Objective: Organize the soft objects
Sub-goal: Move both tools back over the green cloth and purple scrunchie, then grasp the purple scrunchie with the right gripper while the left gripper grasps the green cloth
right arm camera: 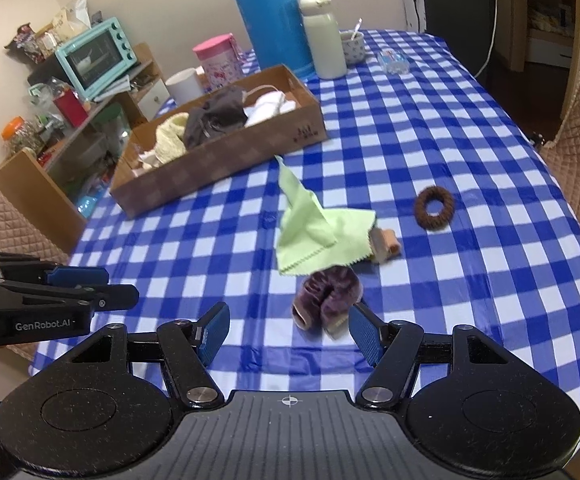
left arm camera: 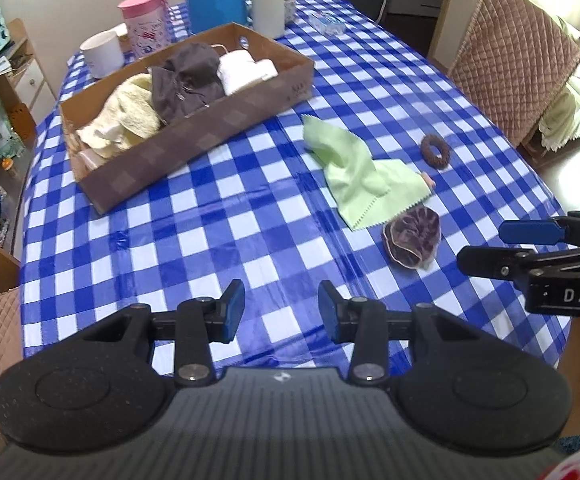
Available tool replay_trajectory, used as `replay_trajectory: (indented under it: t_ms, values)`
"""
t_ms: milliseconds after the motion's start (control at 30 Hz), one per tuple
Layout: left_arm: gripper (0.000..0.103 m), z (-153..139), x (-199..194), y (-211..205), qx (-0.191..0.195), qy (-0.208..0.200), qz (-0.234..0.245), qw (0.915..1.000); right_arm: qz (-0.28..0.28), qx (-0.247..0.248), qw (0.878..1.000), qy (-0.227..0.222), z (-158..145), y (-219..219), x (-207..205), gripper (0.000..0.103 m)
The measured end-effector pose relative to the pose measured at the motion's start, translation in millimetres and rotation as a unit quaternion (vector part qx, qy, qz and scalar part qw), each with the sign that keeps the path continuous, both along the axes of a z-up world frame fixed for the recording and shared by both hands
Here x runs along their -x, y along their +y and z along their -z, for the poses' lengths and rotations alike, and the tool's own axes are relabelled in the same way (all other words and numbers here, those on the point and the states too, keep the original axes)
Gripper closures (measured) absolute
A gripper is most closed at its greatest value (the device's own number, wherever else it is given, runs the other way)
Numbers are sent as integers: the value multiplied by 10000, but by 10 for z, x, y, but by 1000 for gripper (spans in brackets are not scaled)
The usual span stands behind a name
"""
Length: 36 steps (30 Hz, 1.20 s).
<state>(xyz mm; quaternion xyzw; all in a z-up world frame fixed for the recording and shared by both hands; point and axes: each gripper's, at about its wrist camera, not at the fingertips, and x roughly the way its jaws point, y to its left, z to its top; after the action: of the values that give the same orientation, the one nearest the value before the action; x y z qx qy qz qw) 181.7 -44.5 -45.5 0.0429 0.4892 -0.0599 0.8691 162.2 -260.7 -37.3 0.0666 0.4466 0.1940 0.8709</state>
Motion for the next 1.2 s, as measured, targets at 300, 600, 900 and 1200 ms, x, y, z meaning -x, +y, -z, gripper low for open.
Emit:
replay_trajectory:
  t_ms: [300,600,900,1200]
  values:
    - [66,146,-83,-146,33,144,238,9996,97,117,9998,147,155,-40,-43,37]
    - [66,273,-181,-216,63,241,314,9992,127,138,9996,228,258,-28,-146,37]
    - [66,425,-308,-228,72,348,358,9987,237,152,9992,279,415,-17,-283,37]
    - [66,590,-454,-257,71,434,443,9981,256,248,9989,313,604,42,-439,37]
